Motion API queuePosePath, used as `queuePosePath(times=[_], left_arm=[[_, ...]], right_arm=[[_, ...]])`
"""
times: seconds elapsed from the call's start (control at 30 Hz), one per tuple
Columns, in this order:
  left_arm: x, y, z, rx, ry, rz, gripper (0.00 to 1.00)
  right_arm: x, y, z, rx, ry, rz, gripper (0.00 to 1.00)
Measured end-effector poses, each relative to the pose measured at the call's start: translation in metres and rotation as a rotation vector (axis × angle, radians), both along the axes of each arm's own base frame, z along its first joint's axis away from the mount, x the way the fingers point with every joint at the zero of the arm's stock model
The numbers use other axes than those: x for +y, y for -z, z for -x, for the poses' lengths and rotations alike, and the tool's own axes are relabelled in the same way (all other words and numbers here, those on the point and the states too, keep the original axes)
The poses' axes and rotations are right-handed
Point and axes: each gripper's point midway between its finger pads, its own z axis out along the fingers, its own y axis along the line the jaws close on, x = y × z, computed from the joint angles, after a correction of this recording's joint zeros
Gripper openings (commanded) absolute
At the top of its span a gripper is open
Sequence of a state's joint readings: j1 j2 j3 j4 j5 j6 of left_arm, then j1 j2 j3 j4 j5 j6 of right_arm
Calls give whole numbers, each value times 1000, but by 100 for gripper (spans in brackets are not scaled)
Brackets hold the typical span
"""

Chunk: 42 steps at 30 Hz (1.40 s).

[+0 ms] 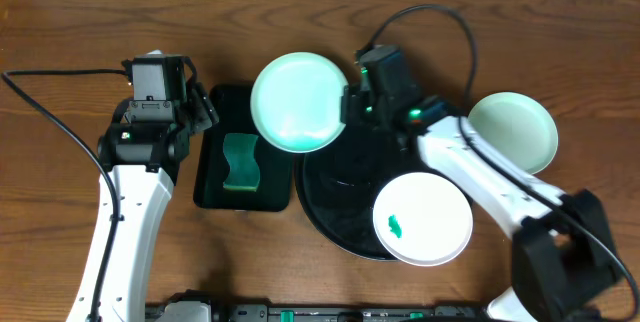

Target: Clean dirty plates on tray and stack at the side

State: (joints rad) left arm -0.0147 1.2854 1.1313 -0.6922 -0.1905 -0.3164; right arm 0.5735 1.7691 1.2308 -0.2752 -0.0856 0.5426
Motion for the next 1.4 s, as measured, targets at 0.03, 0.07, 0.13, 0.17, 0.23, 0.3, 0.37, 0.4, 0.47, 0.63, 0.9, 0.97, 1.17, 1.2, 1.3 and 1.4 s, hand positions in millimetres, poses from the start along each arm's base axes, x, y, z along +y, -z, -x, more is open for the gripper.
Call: queuePosePath(times=[0.03,0.07,0.13,0.17,0.23,0.3,0.37,0.4,0.47,0.63,0.9,0.97,1.17,1.2,1.3,1.4], left_arm=[[0,0,0,0,0,0,80],[0,0,0,0,0,0,80],[0,0,0,0,0,0,80],[0,0,0,0,0,0,80],[0,0,0,0,0,0,80],[0,0,0,1,0,0,80],[0,0,0,1,0,0,80],[0,0,0,1,0,0,80],[0,0,0,1,0,0,80],[0,0,0,1,0,0,80],[0,0,0,2,0,0,80],[0,0,0,1,0,0,80],[0,0,0,2,0,0,80],[0,0,0,2,0,0,80],[0,0,0,2,0,0,80],[0,0,0,2,0,0,80]], right_arm=[[7,4,-2,-11,-6,-5,1],[16,9,-3,-18,-11,-7,1],[29,17,-3,-33,-20,-7,1],[33,20,-2,-38,-21,-3,1],[41,19,-2,-67,-18,2,1],[47,13,-4,-102,-13,-6,1],[51,8,-6,-128,-10,-17,1],[52,6,-7,-137,-5,-17,1],[52,4,-9,-150,3,-21,1],[49,-1,-15,-186,34,-13,1],[59,-24,-24,-336,53,15,1],[61,-30,-26,-392,43,47,1],[72,-53,-27,-567,-27,160,2],[74,-56,-27,-593,-42,178,2],[80,-62,-24,-647,-84,222,2],[84,-68,-22,-705,-122,286,1]])
